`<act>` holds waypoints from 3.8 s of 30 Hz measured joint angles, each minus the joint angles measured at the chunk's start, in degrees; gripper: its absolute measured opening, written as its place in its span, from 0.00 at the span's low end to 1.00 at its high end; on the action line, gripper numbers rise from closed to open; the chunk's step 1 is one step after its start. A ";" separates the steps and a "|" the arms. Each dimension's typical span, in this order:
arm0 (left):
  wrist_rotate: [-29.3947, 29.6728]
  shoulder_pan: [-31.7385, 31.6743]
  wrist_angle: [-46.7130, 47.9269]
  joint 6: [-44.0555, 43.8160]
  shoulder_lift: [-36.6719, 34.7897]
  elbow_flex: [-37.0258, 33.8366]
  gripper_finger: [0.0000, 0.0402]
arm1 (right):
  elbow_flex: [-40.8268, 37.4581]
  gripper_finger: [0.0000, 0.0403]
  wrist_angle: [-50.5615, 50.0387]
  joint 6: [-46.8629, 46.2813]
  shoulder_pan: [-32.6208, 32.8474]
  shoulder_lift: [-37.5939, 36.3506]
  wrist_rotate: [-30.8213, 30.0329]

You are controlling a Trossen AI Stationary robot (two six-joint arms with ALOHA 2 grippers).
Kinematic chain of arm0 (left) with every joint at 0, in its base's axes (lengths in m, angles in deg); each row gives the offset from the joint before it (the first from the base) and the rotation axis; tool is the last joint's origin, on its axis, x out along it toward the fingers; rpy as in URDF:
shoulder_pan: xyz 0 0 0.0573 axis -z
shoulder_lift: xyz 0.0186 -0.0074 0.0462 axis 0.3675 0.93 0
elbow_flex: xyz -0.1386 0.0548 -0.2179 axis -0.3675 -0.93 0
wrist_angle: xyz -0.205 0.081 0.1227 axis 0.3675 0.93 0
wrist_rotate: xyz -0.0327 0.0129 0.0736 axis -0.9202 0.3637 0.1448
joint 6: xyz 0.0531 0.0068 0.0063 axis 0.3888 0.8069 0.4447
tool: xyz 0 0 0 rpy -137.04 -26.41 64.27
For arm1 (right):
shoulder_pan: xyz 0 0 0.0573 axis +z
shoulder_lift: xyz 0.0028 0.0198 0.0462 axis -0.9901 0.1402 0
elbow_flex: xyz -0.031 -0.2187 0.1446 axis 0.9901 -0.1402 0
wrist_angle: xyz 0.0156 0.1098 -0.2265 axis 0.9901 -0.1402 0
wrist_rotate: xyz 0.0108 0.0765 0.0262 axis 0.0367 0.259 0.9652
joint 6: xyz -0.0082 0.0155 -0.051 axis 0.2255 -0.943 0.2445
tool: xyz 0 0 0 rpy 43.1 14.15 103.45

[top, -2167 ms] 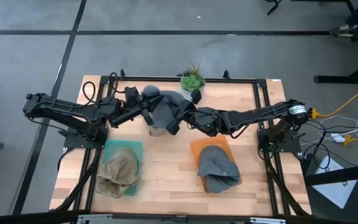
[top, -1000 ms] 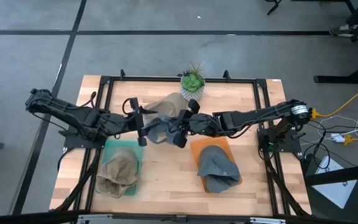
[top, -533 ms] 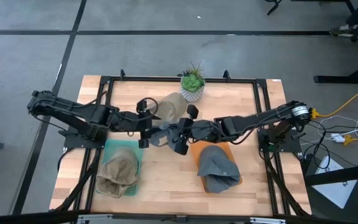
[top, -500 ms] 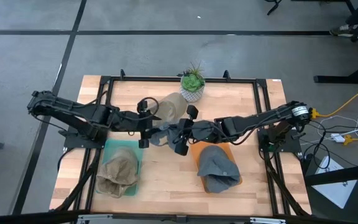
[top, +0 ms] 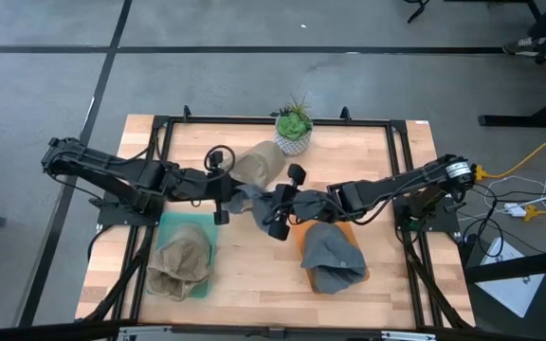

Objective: Pick & Place hat
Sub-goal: Put the blue cap into the orange bin

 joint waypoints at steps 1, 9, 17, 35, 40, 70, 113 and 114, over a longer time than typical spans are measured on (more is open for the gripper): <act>1.07 0.45 -0.65 0.01 -0.17 0.00 0.03 | 0.02 0.02 -0.67 -0.72 -0.02 0.00 -0.02; 12.39 2.37 -0.31 -5.20 -0.29 -0.02 0.01 | 0.04 0.17 -6.48 -5.10 -0.02 -0.18 0.08; 16.67 2.35 -0.51 -12.18 0.61 0.00 0.01 | -0.02 0.42 -8.60 -6.32 0.00 -3.92 3.05; 15.72 1.50 -1.55 -11.03 11.50 6.20 0.01 | 0.04 0.49 1.00 16.25 0.15 -1.16 -6.02; 14.83 1.50 -1.07 -10.90 13.41 7.87 0.01 | 0.04 0.49 0.26 16.41 0.15 -1.18 -9.54; -4.29 3.47 0.64 -7.95 12.33 8.41 0.22 | 0.02 0.03 -16.74 11.33 2.55 -7.12 -11.70; 3.40 9.40 1.37 -13.50 9.24 8.37 0.24 | 0.02 0.04 -53.52 -16.31 28.09 -15.01 -7.93; 3.51 9.39 1.36 -13.50 9.24 8.37 0.24 | 0.02 0.04 -53.42 -16.36 28.22 -14.76 -7.53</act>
